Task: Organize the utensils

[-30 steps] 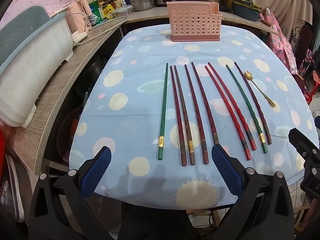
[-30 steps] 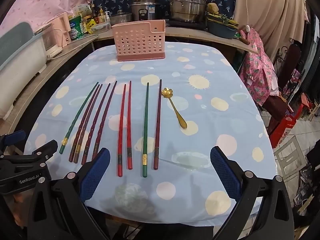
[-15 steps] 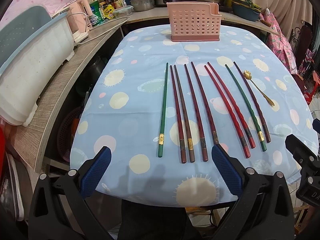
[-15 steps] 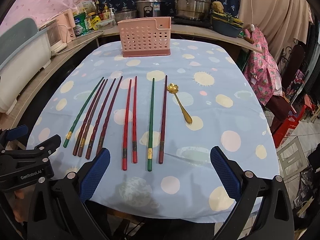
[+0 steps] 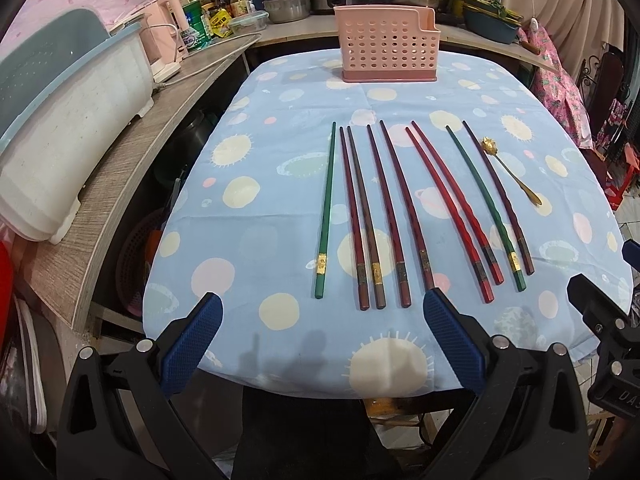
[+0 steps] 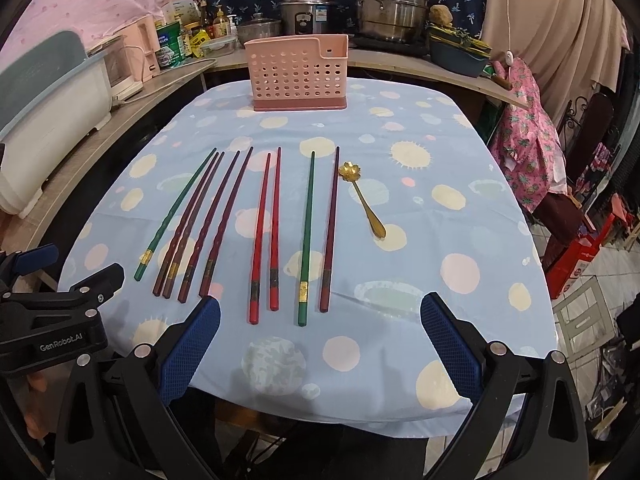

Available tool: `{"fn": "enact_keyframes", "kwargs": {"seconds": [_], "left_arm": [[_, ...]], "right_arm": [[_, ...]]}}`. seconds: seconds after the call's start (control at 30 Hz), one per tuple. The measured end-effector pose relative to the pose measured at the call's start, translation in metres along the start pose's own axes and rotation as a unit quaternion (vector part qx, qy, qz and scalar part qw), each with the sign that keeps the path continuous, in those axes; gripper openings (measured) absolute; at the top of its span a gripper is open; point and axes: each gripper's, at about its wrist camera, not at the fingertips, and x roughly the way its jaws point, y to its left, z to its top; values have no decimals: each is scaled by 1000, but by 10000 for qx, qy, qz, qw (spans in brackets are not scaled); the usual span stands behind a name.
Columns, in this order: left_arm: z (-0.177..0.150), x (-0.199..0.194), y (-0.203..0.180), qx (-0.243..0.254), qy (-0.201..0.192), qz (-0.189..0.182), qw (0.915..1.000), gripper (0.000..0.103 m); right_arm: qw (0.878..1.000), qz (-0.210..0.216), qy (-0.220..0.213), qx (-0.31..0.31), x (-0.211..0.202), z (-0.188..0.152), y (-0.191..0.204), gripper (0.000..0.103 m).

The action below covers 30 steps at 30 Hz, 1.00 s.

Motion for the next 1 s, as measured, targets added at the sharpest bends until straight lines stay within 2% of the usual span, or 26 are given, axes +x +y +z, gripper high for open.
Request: {"fn": "enact_keyframes", "kwargs": {"seconds": [1.0], "left_arm": [[-5,-9,-6,30,-6,21,10000,96]], "right_arm": [[10000,9,-11,-60,-8,-10,-7,96]]}}
